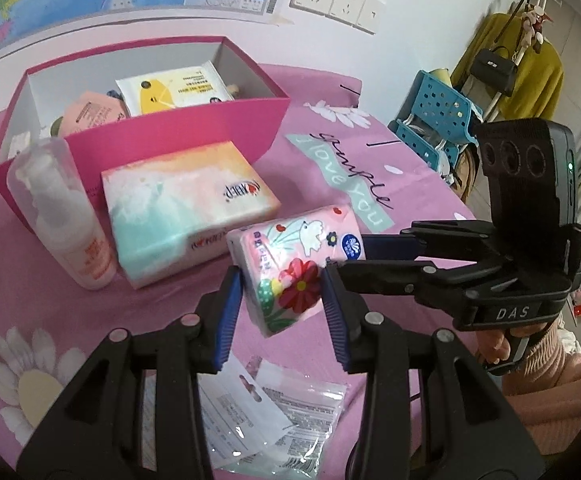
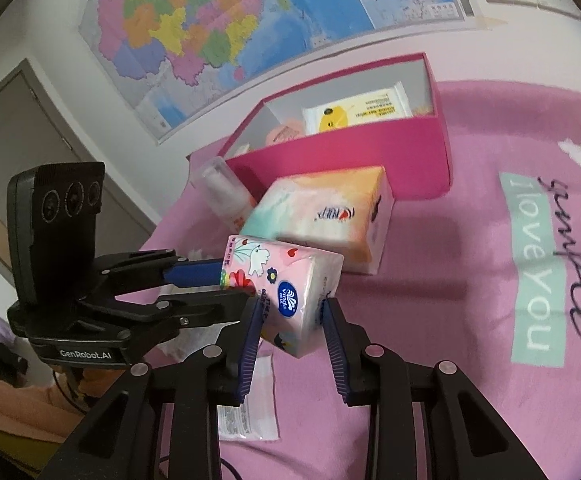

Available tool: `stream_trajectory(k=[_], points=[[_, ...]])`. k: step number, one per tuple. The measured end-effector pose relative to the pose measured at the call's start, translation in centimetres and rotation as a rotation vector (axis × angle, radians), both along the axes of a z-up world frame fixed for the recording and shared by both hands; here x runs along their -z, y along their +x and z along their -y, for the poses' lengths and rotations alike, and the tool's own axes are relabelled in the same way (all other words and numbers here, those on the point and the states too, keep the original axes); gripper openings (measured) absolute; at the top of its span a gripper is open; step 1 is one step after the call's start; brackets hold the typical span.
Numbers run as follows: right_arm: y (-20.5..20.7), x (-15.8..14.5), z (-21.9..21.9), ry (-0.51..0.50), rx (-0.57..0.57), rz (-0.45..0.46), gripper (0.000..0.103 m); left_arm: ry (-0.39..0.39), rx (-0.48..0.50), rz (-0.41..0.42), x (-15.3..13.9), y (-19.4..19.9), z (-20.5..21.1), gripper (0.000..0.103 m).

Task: Organize soft objects
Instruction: 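Lift the pink floral tissue pack, carry it into the pink box, release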

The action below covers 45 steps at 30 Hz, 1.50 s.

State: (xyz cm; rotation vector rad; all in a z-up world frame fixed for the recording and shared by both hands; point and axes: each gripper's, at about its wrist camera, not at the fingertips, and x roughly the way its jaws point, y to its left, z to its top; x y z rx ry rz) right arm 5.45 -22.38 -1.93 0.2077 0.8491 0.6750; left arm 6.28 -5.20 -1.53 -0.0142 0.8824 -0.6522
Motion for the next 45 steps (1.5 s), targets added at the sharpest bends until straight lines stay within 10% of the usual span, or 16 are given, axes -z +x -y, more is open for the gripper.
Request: stream_trajectory(k=[45], points=[[13.5, -7.0, 1.0, 0.077, 0.065, 0.139, 0.033, 0.055, -0.082, 0.111, -7.5, 12.8, 1.5, 0.042]])
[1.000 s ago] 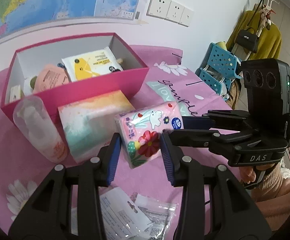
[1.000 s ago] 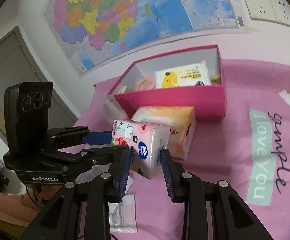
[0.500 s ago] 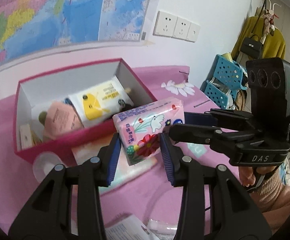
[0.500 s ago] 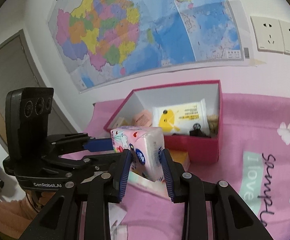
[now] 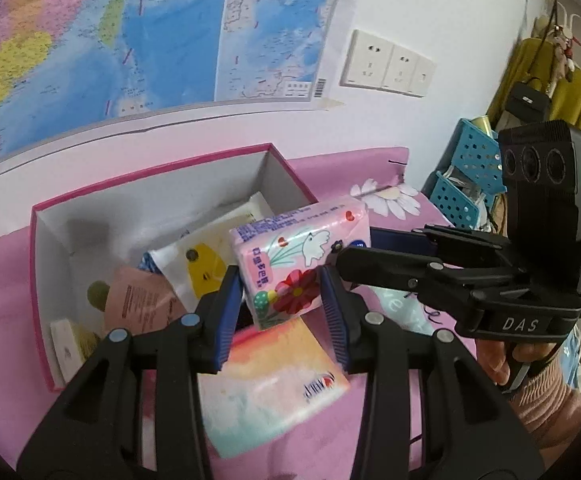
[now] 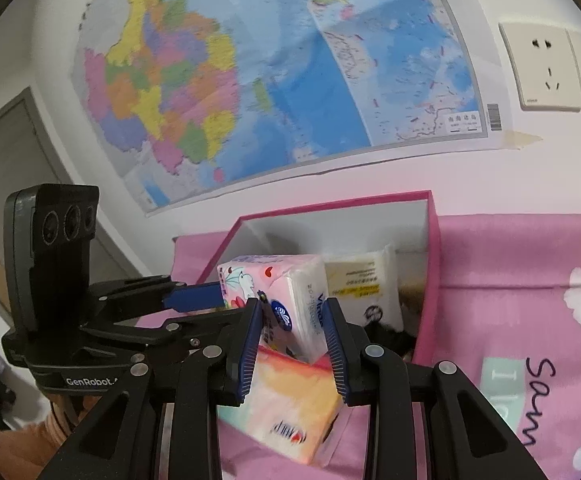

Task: Organize soft objects
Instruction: 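Lift the pink floral tissue pack, carry it into the pink box, release, then withdraw the left gripper from the box and lower it toward the table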

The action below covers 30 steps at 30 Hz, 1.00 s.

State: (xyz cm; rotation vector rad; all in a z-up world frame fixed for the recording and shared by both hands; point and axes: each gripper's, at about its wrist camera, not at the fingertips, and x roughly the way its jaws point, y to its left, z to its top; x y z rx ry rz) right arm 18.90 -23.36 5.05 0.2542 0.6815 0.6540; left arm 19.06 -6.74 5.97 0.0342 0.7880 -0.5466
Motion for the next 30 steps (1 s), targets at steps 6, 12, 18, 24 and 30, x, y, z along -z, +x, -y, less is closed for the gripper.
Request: stream_trajectory(k=[6, 12, 18, 24, 30], points=[[2.1, 0.8, 0.4, 0.011, 0.013, -0.028, 0.033, 0.009, -0.015, -0.027, 0.6, 2.3, 0.6, 0.042], [4.1, 1.7, 0.7, 0.022, 0.026, -0.06, 0.033, 0.02, -0.033, -0.054, 1.3, 3.9, 1.1, 0.042], [5.9, 2.2, 0.7, 0.023, 0.036, -0.083, 0.033, 0.032, -0.062, -0.082, 1.5, 5.3, 1.4, 0.041], [7.6, 2.9, 0.6, 0.018, 0.06, -0.108, 0.031, 0.063, -0.098, -0.114, 1.9, 6.6, 1.9, 0.04], [8.6, 2.9, 0.7, 0.007, 0.119, -0.102, 0.031, 0.083, -0.155, -0.135, 1.8, 7.7, 1.9, 0.04]])
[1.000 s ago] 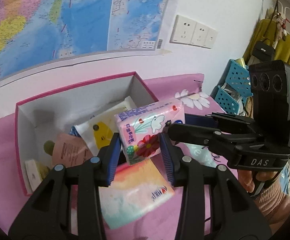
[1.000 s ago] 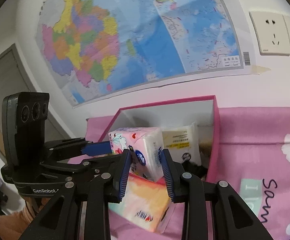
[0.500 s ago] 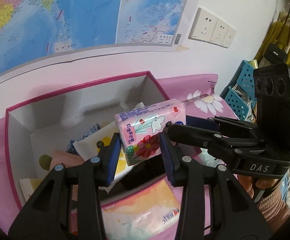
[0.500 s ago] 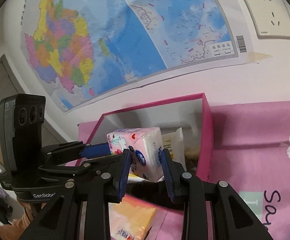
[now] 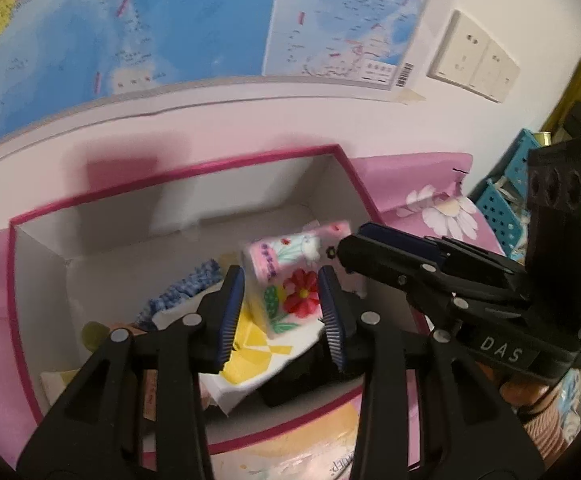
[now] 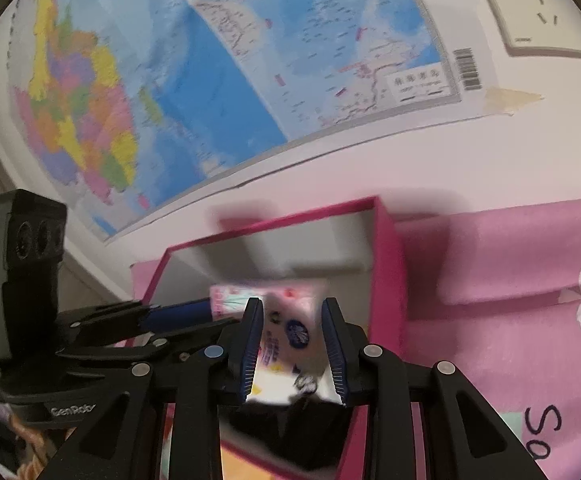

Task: Organize soft objects
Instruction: 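Withdraw the left gripper from the box and lower it toward the table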

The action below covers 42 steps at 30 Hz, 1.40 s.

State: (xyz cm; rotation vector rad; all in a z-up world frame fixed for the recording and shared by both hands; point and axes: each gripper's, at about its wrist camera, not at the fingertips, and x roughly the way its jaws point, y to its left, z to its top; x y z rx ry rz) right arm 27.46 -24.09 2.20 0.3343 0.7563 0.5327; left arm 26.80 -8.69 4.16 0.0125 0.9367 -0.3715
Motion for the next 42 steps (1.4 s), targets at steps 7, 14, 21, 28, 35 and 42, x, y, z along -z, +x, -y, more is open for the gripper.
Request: stream_trajectory(k=[7, 14, 21, 28, 35, 42], points=[[-1.7, -0.4, 0.3, -0.051, 0.043, 0.056, 0.033, 0.006, -0.048, 0.027, -0.2, -0.6, -1.3, 0.04], [-5.0, -1.1, -0.4, -0.116, -0.018, 0.098, 0.033, 0.01, -0.026, 0.109, -1.4, -3.8, -2.4, 0.041], [-11.1, -2.1, -1.4, -0.07, -0.167, 0.126, 0.033, -0.052, 0.038, 0.227, -2.9, -10.6, -5.2, 0.05], [-16.7, 0.9, -4.9, -0.066, -0.395, 0.011, 0.033, -0.066, 0.041, 0.232, -0.4, -17.5, -10.0, 0.056], [-19.3, 6.5, -8.0, -0.081, -0.471, -0.17, 0.041, -0.052, -0.089, 0.081, 5.4, -21.2, -14.6, 0.056], [-19.8, 9.0, -9.1, -0.057, -0.44, -0.25, 0.048, -0.081, -0.141, -0.025, 8.6, -23.9, -17.1, 0.056]])
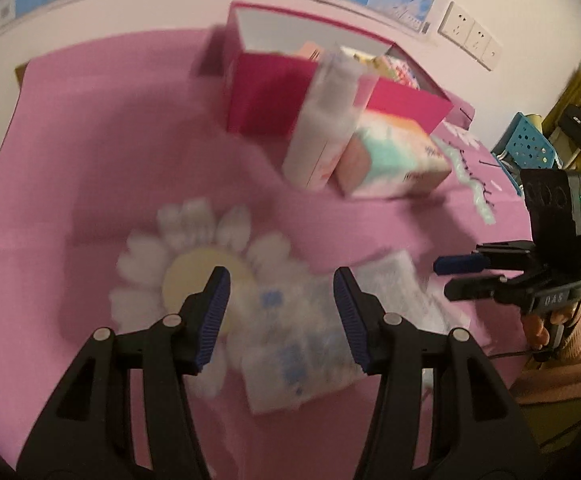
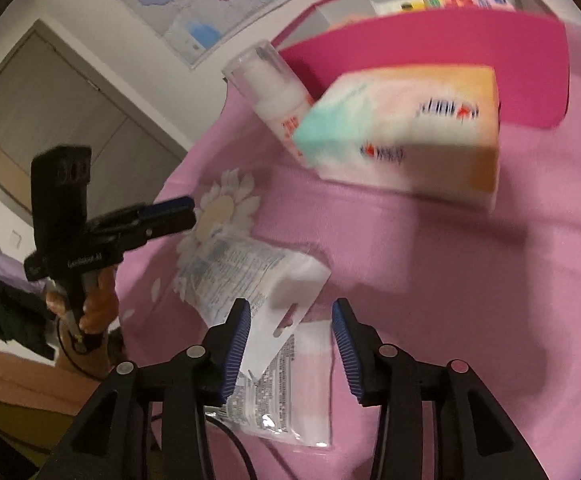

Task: Organize soft objects
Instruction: 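Withdraw the left gripper from the box and lower it toward the table, then grasp the clear bag of cotton pads with the left gripper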

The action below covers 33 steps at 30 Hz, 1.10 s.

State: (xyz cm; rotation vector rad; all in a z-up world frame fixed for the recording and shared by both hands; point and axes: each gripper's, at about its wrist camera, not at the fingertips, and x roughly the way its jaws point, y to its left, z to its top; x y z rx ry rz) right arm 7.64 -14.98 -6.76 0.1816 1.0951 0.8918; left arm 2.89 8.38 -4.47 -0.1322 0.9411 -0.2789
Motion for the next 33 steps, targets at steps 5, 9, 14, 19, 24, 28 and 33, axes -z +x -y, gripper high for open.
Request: stream_trajectory(k=[5, 9, 14, 19, 24, 28, 33], points=[[-0.9, 0.1, -0.4, -0.008, 0.009, 0.016, 0.051, -0.025, -0.007, -0.046, 1.2, -1.7, -0.9, 0.059], [-1.3, 0.1, -0.8, -0.026, 0.001, 0.041, 0.052, -0.09, 0.025, -0.09, 2.2, -2.3, -1.2, 0.061], [-1.3, 0.0, -1.8, -0.034, -0.019, 0.062, 0.053, -0.133, 0.08, -0.113, 2.8, -2.4, -0.2, 0.064], [-1.2, 0.2, -2.4, -0.031, -0.009, 0.076, 0.04, -0.127, 0.125, -0.105, 2.7, -2.2, 1.5, 0.064], [-1.3, -0.4, -1.8, -0.022, 0.018, 0.123, 0.025, -0.161, 0.109, -0.109, 2.8, -1.7, 1.4, 0.064], [-1.7, -1.1, -1.0, -0.036, 0.028, 0.175, 0.024, -0.154, 0.11, -0.102, 2.9, -1.3, 1.5, 0.064], [-1.5, -0.6, 0.6, -0.067, 0.067, 0.19, 0.024, -0.16, 0.145, -0.103, 2.9, 0.2, 2.8, 0.066]])
